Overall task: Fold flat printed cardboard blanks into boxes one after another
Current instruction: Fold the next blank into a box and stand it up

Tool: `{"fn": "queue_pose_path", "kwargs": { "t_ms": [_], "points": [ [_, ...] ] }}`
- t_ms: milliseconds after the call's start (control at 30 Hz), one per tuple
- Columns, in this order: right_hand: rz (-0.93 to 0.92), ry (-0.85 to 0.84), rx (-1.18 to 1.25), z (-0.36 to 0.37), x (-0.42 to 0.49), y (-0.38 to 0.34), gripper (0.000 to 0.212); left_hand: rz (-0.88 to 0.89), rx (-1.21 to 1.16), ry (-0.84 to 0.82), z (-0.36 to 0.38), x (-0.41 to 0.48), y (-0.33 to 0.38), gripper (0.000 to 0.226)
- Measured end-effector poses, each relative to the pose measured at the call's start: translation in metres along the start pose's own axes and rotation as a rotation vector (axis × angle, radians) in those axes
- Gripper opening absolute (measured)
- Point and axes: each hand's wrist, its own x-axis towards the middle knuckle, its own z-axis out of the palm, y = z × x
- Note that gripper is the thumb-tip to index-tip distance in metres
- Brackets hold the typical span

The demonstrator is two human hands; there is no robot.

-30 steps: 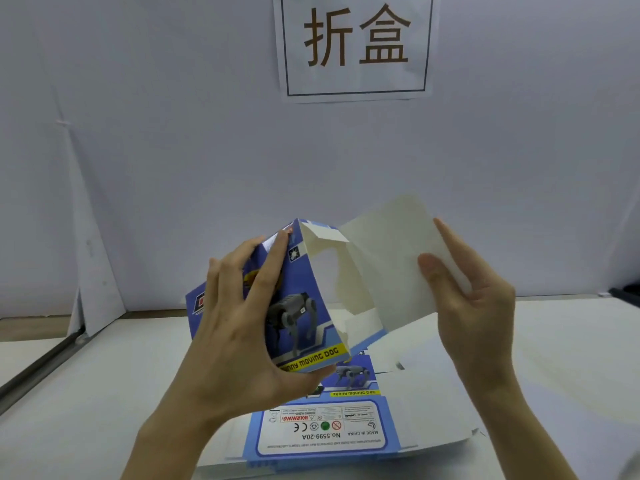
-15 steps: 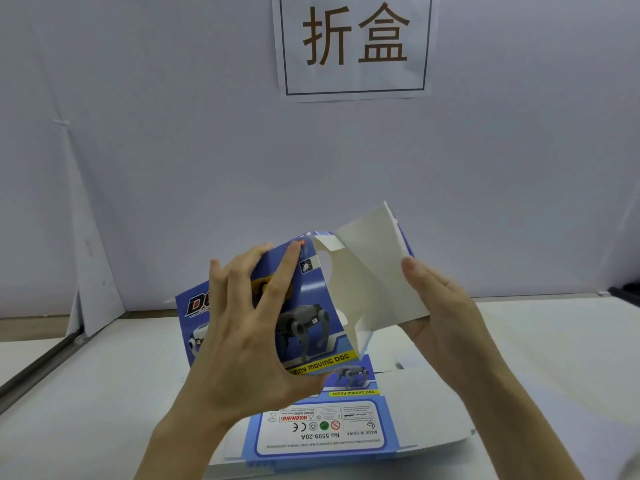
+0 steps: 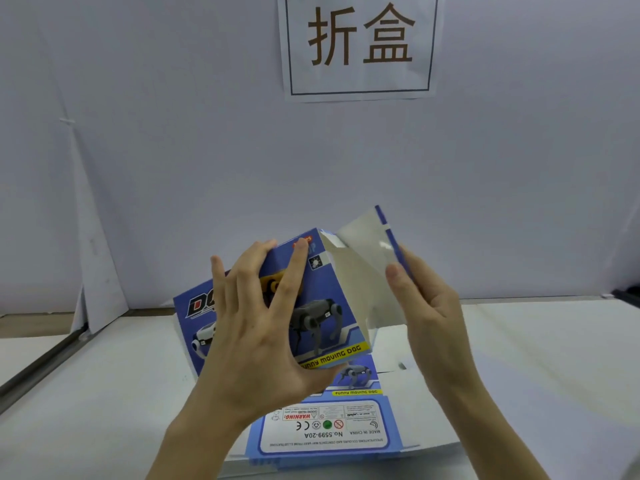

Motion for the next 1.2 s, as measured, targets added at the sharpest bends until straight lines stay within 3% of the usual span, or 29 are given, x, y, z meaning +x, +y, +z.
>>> {"fn": "queue_pose_path", "kwargs": {
  "t_ms": [100,500,600,700,867,967,1200],
  "points": [
    [-0.04,-0.17,-0.03,0.016,-0.009,0.002,0.042,-0.027,0.031,0.02,0.003,0.0,0.004,0.115],
    [-0.01,-0.373,-0.058,0.016,-0.015,-0.002,0.047,-0.054,0.053,0.02,0.001,0.0,0.006,0.114],
    [-0.048,-0.383,-0.217,0.018,-0.019,0.002,0.069,-0.055,0.04,0.023,0.002,-0.001,0.007,0.114],
    [-0.126,-0.391,-0.364,0.017,-0.018,0.004,0.075,-0.048,0.036,0.02,0.003,-0.003,0.007,0.115],
    [-0.056,-0.478,-0.202,0.009,-0.014,-0.001,0.072,-0.011,0.002,-0.021,0.002,-0.002,0.004,0.116],
    [-0.011,-0.445,-0.13,0.009,-0.013,-0.002,0.08,0.055,0.037,-0.011,0.002,-0.001,0.009,0.117],
    [-0.064,-0.442,-0.221,0.013,-0.016,-0.001,0.077,0.067,0.036,0.045,0.005,-0.002,0.014,0.114]
  ]
}}
